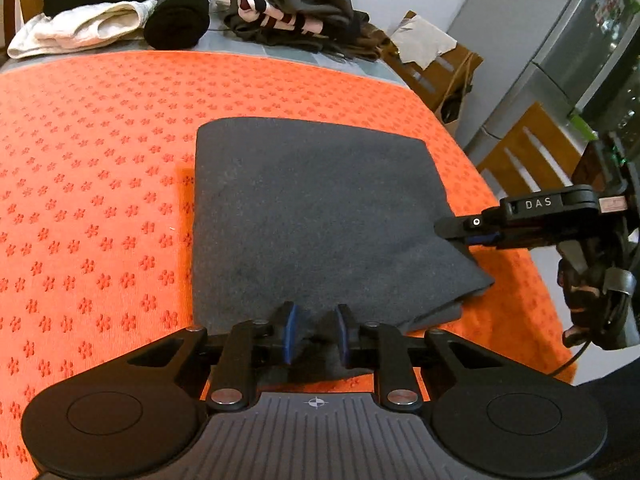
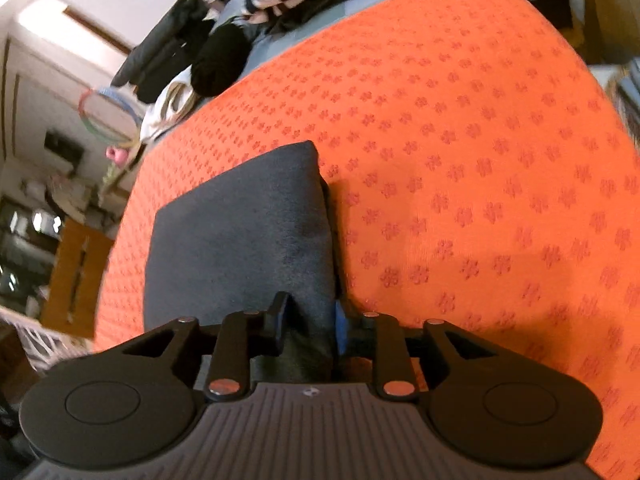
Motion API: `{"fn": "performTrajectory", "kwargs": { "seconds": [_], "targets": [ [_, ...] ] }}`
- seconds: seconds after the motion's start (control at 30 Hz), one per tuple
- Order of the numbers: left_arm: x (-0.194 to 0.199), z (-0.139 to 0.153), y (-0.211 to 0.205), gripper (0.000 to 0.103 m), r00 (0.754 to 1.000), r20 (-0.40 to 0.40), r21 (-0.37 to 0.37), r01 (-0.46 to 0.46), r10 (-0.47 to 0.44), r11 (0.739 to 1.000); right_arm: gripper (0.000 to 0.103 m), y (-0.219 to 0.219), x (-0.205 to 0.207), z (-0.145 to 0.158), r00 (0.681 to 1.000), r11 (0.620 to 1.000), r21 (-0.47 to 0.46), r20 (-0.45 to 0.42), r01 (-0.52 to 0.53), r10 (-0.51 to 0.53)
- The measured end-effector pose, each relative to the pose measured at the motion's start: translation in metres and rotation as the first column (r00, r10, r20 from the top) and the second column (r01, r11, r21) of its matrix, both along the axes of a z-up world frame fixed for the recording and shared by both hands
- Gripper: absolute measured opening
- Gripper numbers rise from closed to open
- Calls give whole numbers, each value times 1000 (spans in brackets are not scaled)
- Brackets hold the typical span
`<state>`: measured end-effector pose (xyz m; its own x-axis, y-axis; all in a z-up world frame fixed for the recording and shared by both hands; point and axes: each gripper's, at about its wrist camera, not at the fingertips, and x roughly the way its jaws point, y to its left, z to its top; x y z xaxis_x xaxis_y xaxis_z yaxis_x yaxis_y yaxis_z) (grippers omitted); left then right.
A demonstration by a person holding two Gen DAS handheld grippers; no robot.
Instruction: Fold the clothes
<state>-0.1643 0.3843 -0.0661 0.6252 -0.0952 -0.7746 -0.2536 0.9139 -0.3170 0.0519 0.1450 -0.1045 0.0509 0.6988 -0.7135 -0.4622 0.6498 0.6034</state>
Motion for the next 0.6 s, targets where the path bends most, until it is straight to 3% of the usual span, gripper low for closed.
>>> {"fn": "performTrajectory", "kwargs": {
  "seconds": [0.07, 0.1, 0.13, 0.27, 0.4, 0.6],
  "targets": [
    [-4, 6, 0, 30, 1000, 16, 6, -24, 24, 1000, 38, -4, 1, 8, 1000, 1000, 8, 24, -17, 17],
    [-8, 11, 3, 39, 998, 37, 1, -45, 45, 999, 44, -8, 4, 11, 1000, 1000, 25, 20, -18, 18],
    [-13, 16, 6, 43, 996, 58, -3, -67, 67, 998, 56, -12, 6, 12, 1000, 999, 34, 8, -10, 10],
    [-28, 20, 30, 59, 973, 91, -65, -204, 210, 977, 69, -29, 12, 6, 997, 997, 82, -79, 3, 4],
    [-25, 6, 54, 59, 946, 39, -114, -315, 321, 942, 75, -30, 2, -6, 988, 995, 97, -151, -24, 38],
    [-14, -11, 68, 60, 943, 8, -180, -326, 332, 928, 78, -20, -9, -11, 980, 992, 122, -190, -38, 61]
  ]
}}
